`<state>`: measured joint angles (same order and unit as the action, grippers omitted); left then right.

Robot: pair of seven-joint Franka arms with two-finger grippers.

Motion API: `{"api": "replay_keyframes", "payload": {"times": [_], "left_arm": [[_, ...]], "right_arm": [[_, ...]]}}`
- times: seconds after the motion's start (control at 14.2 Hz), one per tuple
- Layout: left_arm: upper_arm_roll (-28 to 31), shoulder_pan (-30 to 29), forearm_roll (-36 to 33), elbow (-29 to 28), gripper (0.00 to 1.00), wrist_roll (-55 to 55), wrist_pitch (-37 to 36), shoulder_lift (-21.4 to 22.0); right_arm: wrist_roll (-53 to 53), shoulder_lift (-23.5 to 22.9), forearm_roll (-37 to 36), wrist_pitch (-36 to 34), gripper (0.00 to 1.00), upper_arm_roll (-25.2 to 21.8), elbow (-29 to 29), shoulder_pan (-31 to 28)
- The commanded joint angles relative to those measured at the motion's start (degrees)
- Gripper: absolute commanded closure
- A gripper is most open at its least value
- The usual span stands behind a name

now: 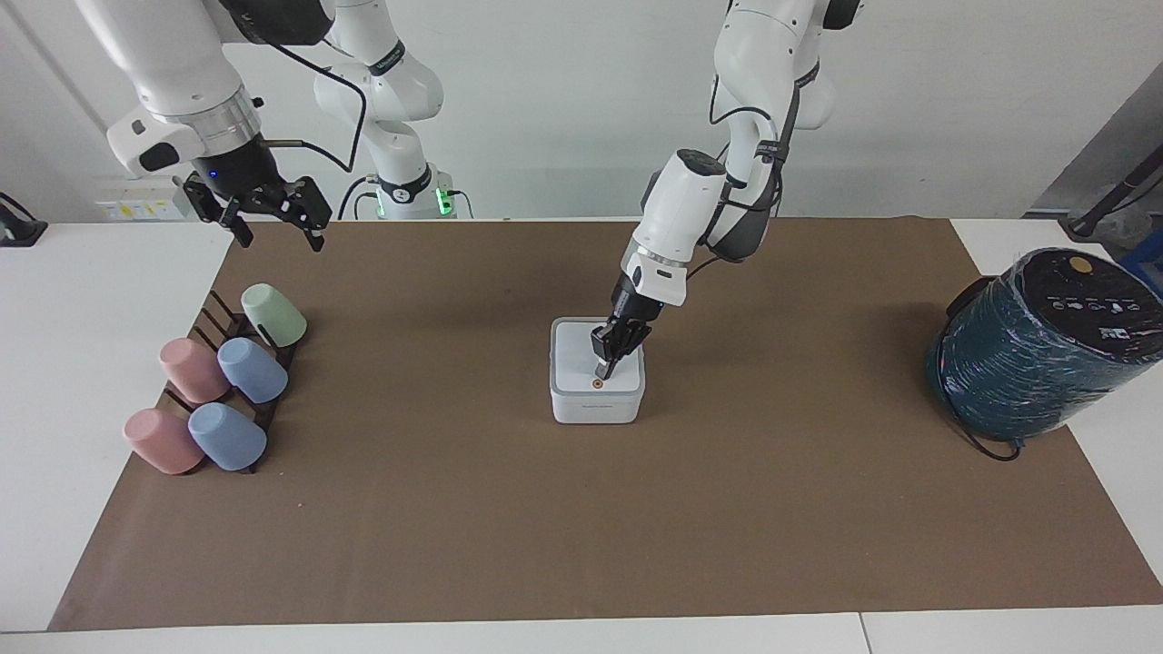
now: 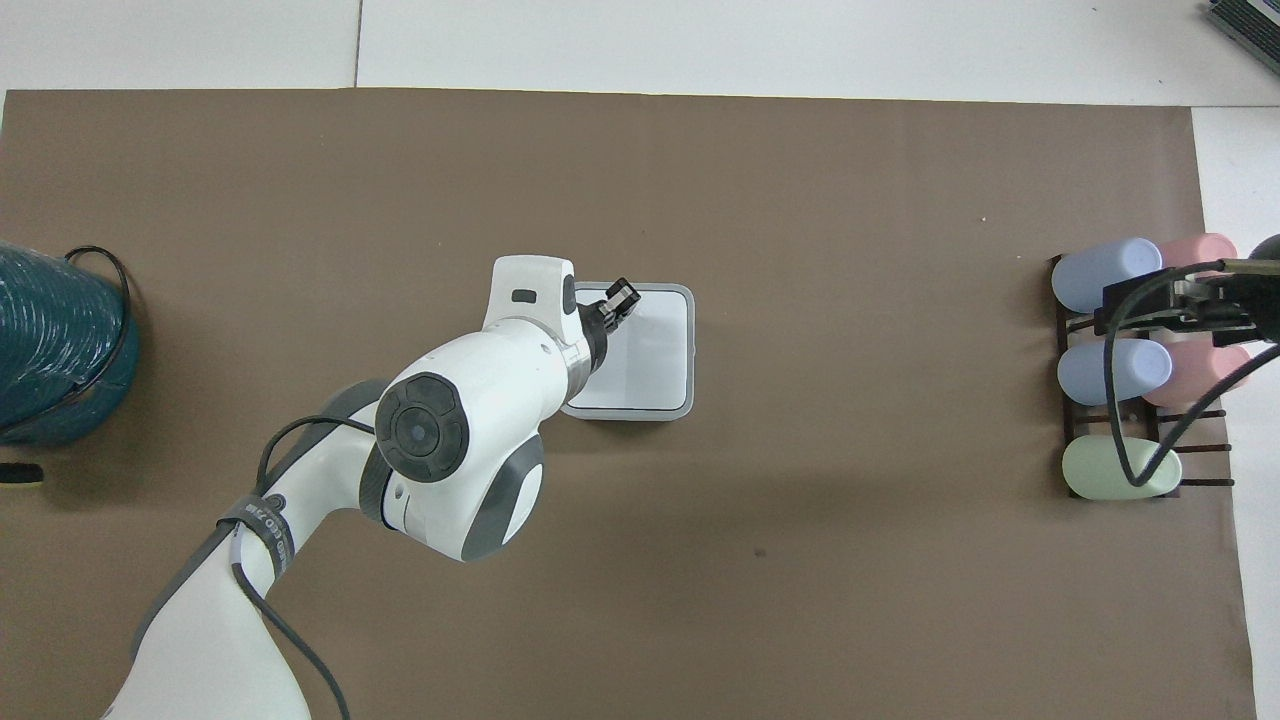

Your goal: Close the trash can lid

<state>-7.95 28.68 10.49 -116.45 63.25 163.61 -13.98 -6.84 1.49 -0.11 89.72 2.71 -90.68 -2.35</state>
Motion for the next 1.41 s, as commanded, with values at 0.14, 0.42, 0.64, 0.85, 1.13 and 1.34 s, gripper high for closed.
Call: {"api": "replay_keyframes", "payload": {"times": [0.14,0.42,0.64,0.85,1.13,1.34], "left_arm": [[0.04,0.41,0.5,2.19,0.97,-0.23,1.45,-4.22],[0.4,-2.48,0.32,9.11,0.95,-1.54,-15.2,-1.4],[0.13,-7.13,0.23,14.4,0.95,-6.62,-27.52,-0.09],[0.04,-12.67,0.41,14.76,0.9,-16.27,-37.54,2.9],[0.39,-21.01,0.67,14.76,0.9,-35.85,-50.2,5.71],[0.66,-26.99,-0.11,14.68,0.87,-49.24,-58.91,9.48]], "right_arm": [[1.57,1.32,-0.06,-0.42,0.0,0.02,-1.35,-0.11],[1.57,1.32,-0.06,-0.33,0.0,0.02,-1.35,-0.11],[1.57,1.32,-0.06,-0.33,0.0,0.02,-1.35,-0.11],[1.57,1.32,-0.06,-0.42,0.0,0.02,-1.35,-0.11],[1.57,1.32,-0.06,-0.33,0.0,0.02,-1.35,-0.11],[1.57,1.32,-0.06,-0.33,0.0,0.02,-1.35,-0.11]]}}
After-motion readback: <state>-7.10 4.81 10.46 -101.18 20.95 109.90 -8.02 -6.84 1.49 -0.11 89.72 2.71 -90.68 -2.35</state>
